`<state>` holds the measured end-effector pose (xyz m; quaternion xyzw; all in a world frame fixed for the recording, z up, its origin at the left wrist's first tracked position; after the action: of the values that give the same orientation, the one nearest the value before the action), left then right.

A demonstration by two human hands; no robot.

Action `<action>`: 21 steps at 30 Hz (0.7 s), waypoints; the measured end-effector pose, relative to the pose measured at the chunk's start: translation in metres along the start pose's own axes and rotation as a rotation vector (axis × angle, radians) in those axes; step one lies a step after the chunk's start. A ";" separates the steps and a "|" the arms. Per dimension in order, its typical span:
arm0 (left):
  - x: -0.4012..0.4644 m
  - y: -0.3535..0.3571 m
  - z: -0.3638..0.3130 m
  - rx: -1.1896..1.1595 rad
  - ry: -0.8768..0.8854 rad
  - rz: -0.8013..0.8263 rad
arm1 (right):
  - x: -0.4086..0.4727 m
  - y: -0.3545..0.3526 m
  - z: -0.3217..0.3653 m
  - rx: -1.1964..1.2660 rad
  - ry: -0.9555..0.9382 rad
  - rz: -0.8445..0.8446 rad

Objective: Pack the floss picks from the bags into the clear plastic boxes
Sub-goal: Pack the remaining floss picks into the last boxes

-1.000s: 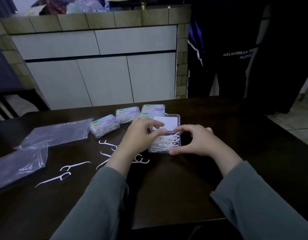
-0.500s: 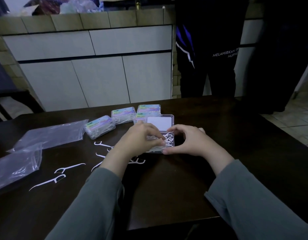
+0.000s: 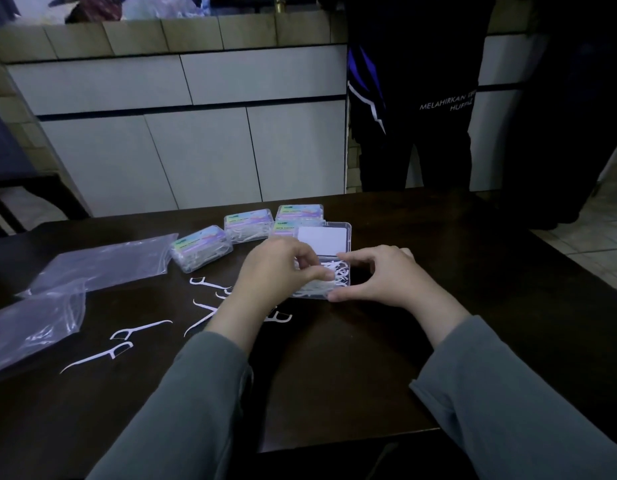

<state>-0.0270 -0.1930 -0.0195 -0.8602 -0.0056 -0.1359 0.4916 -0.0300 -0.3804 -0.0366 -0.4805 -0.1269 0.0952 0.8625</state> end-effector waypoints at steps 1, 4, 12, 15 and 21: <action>0.000 0.003 -0.005 0.057 -0.010 -0.043 | 0.000 0.000 0.000 -0.010 0.017 0.011; 0.000 0.011 -0.015 0.090 0.017 -0.101 | -0.001 -0.001 0.001 -0.035 0.041 0.042; 0.007 -0.003 0.027 -0.065 -0.027 -0.021 | -0.004 -0.003 0.005 -0.002 0.080 0.049; 0.008 -0.003 0.030 -0.030 -0.040 -0.010 | -0.003 -0.002 0.005 0.000 0.090 0.056; 0.001 -0.007 0.023 -0.041 -0.063 0.025 | -0.004 0.000 0.005 0.018 0.081 0.046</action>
<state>-0.0220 -0.1704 -0.0246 -0.8739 -0.0076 -0.1029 0.4751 -0.0349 -0.3778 -0.0342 -0.4792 -0.0798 0.0963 0.8687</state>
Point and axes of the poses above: each hand's wrist, its own x-axis towards the middle knuckle, its own y-axis out of the palm, z = x × y, the point moved 2 cm from there along x, towards the middle knuckle, and after that the axes turned 8 degrees about -y, right-handed, at the moved point
